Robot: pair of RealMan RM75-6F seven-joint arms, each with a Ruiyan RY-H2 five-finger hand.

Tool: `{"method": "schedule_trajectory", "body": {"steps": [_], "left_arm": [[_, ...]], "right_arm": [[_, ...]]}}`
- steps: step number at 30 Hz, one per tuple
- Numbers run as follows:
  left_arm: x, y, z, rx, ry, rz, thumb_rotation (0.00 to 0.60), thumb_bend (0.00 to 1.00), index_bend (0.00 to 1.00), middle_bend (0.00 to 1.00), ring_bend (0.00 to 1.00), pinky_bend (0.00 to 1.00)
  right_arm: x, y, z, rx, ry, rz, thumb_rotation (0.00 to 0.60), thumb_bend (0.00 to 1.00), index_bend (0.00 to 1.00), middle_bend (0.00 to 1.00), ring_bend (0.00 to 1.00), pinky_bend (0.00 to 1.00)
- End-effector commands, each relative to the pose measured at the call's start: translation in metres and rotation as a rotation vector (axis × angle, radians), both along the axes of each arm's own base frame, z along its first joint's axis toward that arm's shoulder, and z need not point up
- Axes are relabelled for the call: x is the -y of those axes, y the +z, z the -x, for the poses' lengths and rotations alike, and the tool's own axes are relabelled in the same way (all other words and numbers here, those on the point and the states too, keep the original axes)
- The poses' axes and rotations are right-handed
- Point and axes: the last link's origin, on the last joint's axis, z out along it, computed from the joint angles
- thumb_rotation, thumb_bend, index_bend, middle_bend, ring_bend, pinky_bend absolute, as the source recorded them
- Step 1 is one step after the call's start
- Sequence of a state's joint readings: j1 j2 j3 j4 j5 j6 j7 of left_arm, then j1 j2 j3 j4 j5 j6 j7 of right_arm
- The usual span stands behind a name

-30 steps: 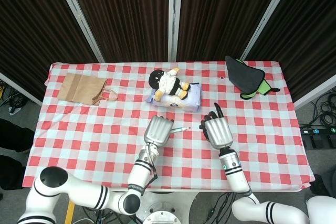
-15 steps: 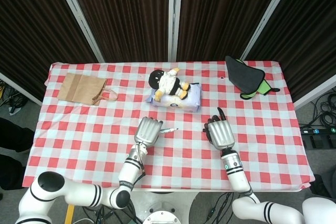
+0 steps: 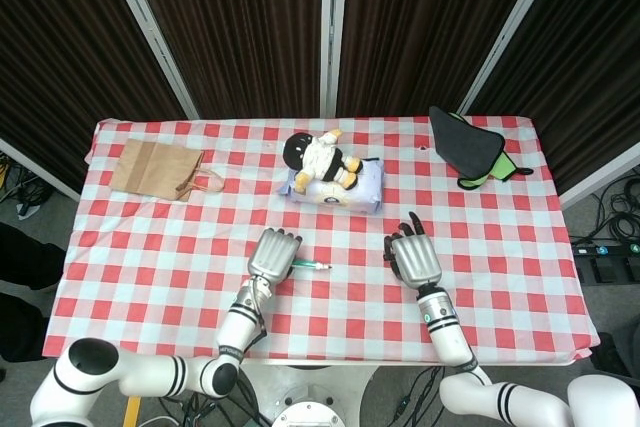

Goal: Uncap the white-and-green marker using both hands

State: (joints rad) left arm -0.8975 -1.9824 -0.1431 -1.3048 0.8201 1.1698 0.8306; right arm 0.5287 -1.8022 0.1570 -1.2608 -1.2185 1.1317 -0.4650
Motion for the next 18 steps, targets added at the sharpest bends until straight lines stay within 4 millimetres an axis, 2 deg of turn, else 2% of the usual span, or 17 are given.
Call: {"method": "schedule_trajectory", "body": {"steps": [1,7,10,14,18], "left_arm": [[-0.001,0.003,0.000,0.014,-0.002,-0.007,0.600,0.19,0.43,0.46,0.44,0.53],[0.000,0.013,-0.004,0.055,0.005,-0.035,0.600,0.17,0.42,0.45,0.43,0.52],[0.000,0.028,-0.009,0.099,0.013,-0.070,0.600,0.16,0.42,0.45,0.42,0.51],[0.003,0.064,-0.007,0.144,-0.002,-0.183,0.600,0.16,0.42,0.45,0.42,0.50],[0.013,0.102,0.015,0.197,-0.019,-0.344,0.600,0.16,0.42,0.45,0.41,0.47]], "right_arm": [[-0.002,0.001,0.001,0.002,-0.005,-0.007,0.600,0.03,0.40,0.35,0.11,0.00],[-0.005,0.008,0.001,0.005,-0.001,0.008,0.600,0.02,0.36,0.33,0.10,0.00],[-0.008,0.020,0.000,0.018,0.014,0.041,0.600,0.02,0.36,0.32,0.10,0.00],[-0.022,0.050,0.008,0.039,0.019,0.119,0.600,0.03,0.36,0.31,0.10,0.00],[-0.047,0.084,0.029,0.073,-0.016,0.230,0.600,0.05,0.36,0.30,0.08,0.00]]}}
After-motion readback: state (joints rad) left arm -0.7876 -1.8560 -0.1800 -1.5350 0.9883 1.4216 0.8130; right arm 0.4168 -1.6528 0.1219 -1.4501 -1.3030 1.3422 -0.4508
